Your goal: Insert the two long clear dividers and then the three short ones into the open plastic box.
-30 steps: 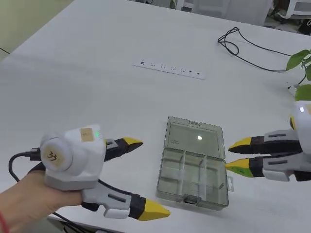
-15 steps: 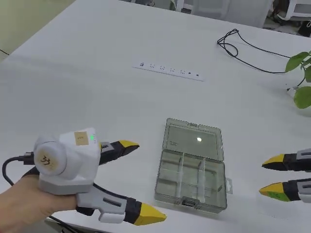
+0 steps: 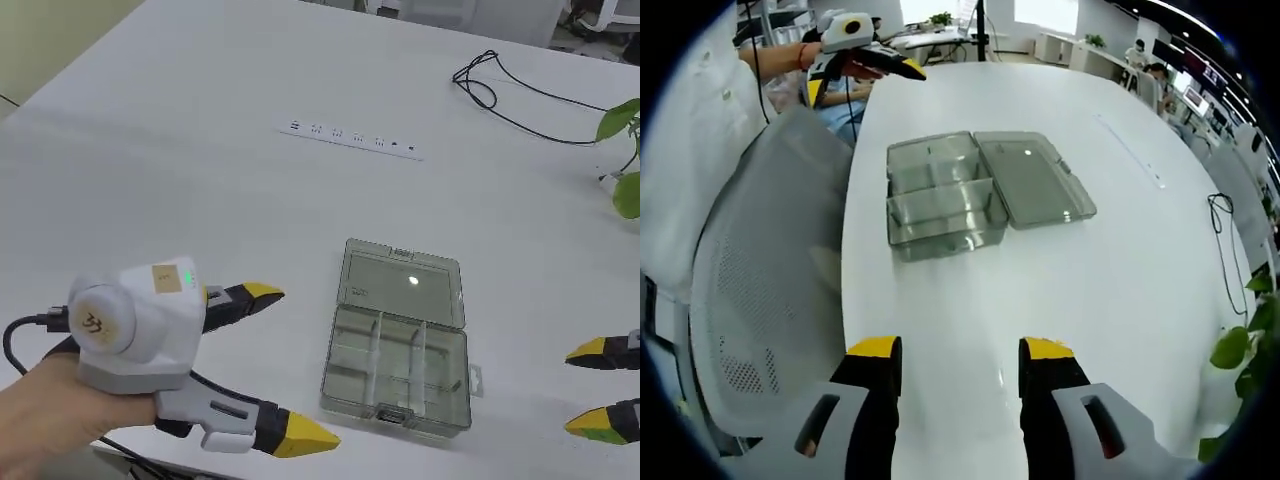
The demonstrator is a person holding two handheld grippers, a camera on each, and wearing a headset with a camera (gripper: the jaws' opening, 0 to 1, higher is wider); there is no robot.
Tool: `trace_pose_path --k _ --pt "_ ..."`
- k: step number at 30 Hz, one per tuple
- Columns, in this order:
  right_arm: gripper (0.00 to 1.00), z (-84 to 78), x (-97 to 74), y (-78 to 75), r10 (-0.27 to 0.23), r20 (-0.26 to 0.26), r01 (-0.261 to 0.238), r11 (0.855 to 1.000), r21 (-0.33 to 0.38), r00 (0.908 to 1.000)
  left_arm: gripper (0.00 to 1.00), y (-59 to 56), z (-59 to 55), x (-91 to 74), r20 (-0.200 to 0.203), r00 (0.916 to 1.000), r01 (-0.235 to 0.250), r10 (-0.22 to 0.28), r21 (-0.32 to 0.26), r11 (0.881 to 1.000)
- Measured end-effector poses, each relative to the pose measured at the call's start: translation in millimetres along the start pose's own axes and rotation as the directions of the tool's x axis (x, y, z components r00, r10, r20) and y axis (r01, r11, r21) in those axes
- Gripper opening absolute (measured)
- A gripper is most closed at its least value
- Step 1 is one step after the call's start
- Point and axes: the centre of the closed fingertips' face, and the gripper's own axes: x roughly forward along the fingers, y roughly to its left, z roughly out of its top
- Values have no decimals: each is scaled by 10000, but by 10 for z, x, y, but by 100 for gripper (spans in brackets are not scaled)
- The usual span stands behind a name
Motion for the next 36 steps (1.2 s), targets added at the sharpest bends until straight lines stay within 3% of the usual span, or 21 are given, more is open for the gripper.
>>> trace_pose_path --k 8,22,28,30,36 --pt "48 -288 210 -48 215 -1156 -294 9973 -677 9931 100 34 -16 -3 -88 9999 -58 57 -34 10000" --pt "46 -537 459 -47 287 -2323 -680 9843 -1628 9722 99 60 -25 19 -146 9999 -49 47 -104 9999" --pt "42 -639 465 -122 181 -2457 -642 9813 -1812 9692 99 61 -21 26 -129 9999 -29 28 -127 9999" --pt "40 -642 468 -155 15 -2529 -581 9745 -2168 9675 99 59 -24 27 -139 9999 -12 10 -130 9999" --pt "34 -661 471 -196 10 -2522 -529 9785 -1991 9677 99 59 -22 25 -116 9999 -9 8 -123 9999"
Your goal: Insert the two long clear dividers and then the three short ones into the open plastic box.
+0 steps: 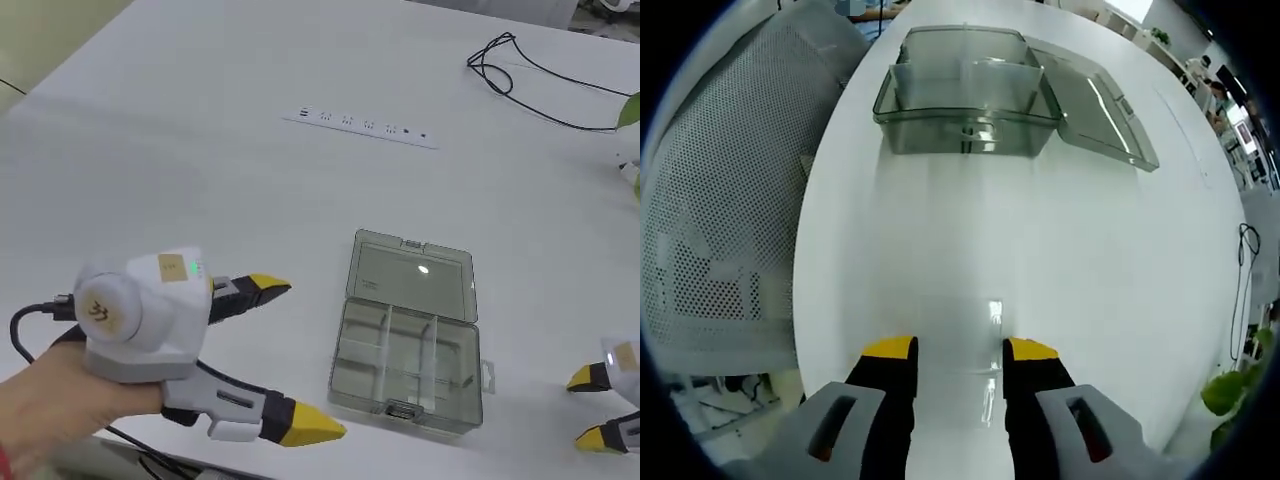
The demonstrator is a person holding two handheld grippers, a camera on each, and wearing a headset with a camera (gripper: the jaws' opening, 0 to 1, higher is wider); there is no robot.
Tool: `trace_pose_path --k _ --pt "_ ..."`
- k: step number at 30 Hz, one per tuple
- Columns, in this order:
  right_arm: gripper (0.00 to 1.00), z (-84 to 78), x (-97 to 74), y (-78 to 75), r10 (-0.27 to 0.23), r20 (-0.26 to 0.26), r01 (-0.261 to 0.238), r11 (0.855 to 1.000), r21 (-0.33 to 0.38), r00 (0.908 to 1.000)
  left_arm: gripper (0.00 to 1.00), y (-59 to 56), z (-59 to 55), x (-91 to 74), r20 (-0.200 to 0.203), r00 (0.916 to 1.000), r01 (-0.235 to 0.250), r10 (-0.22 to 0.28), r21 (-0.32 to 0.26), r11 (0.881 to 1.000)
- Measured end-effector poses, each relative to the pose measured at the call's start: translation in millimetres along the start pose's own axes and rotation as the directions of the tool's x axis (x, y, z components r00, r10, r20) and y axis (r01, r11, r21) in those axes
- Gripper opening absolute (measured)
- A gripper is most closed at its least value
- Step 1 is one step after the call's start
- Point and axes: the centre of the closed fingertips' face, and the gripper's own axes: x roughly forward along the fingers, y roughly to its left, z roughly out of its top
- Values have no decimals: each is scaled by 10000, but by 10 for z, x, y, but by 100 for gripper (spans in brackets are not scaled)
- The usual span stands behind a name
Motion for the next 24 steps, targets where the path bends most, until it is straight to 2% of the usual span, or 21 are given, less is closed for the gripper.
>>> trace_pose_path --k 9,13,18,24 --pt "33 -7 24 -2 -21 -170 21 10000 -19 9999 98 -20 -8 -15 2 10000 22 -22 29 10000" --pt "33 15 0 7 -118 -72 119 9999 113 9999 98 -22 1 -35 12 10000 14 -14 73 10000" --pt "33 101 -131 4 -506 163 503 9985 207 9986 98 -25 12 -56 -1 10000 34 -34 123 9999" --pt "33 302 -345 -4 -1046 662 1028 9943 293 9923 97 -30 74 -56 142 9999 91 -92 106 9999"
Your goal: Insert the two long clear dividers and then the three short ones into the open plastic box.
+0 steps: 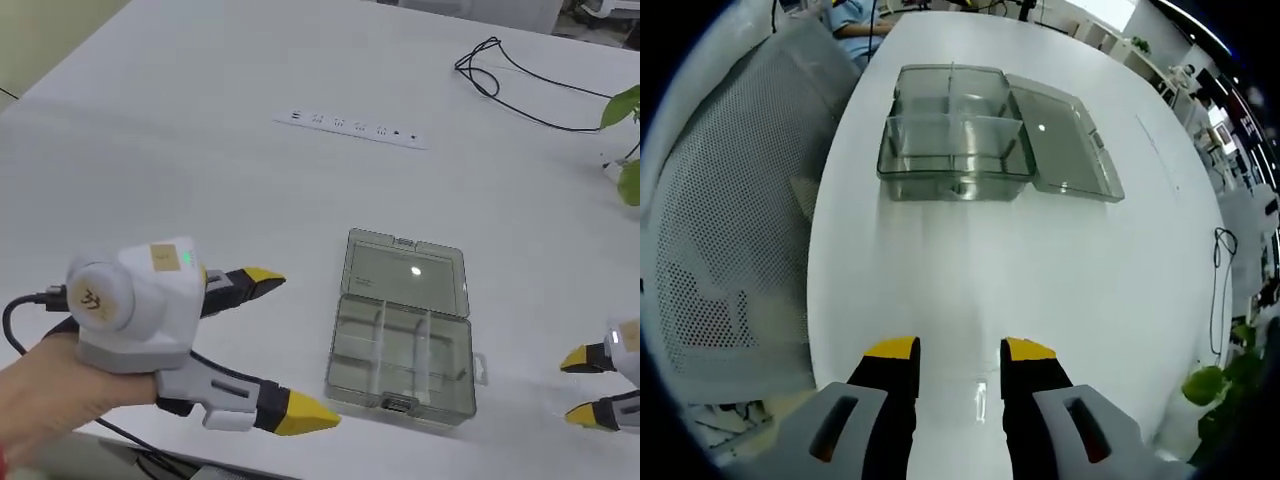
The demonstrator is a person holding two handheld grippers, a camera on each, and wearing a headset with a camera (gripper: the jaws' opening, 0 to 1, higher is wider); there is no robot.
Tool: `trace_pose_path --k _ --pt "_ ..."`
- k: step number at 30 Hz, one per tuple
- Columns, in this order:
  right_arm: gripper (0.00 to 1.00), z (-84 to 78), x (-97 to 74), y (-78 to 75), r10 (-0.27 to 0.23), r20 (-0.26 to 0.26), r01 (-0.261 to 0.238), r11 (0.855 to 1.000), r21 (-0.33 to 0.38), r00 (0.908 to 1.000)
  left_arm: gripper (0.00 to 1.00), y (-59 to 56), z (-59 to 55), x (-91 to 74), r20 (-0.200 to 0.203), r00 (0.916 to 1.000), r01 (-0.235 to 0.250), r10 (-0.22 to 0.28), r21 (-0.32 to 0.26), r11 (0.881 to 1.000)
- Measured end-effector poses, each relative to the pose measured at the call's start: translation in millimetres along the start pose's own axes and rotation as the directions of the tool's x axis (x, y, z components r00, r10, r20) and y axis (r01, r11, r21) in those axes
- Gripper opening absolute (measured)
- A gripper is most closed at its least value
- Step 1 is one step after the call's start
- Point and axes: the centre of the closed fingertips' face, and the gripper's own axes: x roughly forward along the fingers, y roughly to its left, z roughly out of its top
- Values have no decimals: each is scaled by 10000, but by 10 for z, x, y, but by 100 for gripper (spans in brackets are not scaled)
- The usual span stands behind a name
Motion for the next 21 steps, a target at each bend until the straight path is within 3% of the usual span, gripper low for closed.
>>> trace_pose_path --k 12,15,21 --pt "33 574 -425 50 -991 881 1020 9943 -297 9912 93 -19 262 72 473 9988 109 -97 -260 9996" --pt "33 720 -519 59 -1213 1087 1256 9915 -331 9866 90 -79 365 118 661 9974 310 -270 -603 9977" --pt "33 1060 -666 128 -1522 1519 1598 9864 -393 9766 83 -127 448 246 741 9969 341 -259 -1120 9931"
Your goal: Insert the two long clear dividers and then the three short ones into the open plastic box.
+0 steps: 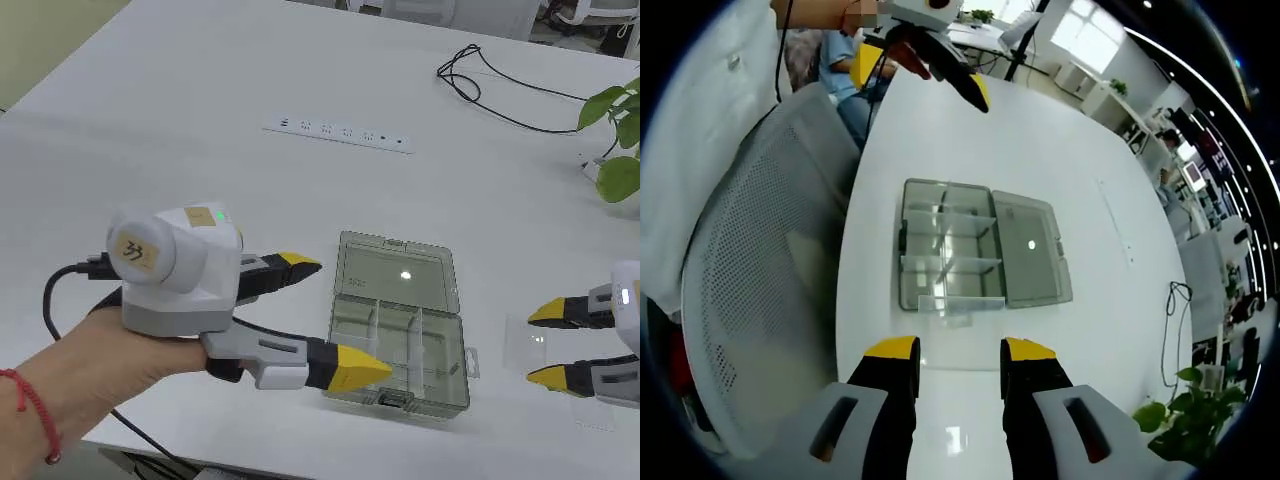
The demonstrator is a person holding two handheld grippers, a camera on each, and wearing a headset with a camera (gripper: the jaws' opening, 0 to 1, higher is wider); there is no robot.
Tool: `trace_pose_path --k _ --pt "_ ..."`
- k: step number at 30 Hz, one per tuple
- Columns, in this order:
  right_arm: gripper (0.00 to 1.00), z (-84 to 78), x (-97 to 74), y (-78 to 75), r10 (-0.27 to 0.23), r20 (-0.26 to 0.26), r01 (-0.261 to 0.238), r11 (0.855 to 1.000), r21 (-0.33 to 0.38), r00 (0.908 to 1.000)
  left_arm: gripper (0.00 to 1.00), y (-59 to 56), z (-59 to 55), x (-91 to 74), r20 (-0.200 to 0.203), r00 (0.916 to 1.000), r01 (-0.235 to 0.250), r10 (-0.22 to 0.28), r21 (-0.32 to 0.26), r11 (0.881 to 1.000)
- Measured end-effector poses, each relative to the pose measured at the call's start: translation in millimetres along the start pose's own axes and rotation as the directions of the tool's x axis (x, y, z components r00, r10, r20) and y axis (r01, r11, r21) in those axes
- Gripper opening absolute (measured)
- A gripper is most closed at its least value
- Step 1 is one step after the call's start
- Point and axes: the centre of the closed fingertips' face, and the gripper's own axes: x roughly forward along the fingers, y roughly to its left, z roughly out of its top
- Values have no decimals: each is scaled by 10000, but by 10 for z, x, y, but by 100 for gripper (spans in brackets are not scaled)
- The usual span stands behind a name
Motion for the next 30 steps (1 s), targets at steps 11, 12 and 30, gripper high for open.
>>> trace_pose_path --k 11,12,30 --pt "33 491 -146 86 -452 382 466 9983 -354 9982 62 -185 49 227 -90 9992 364 -396 -2301 9725" --pt "33 534 -158 98 -493 429 508 9981 -355 9979 60 -194 51 243 -85 9991 369 -404 -2558 9660" --pt "33 927 -242 288 -747 753 810 9932 -842 9944 22 -646 -17 542 -245 9860 1387 -1647 -4259 8941"
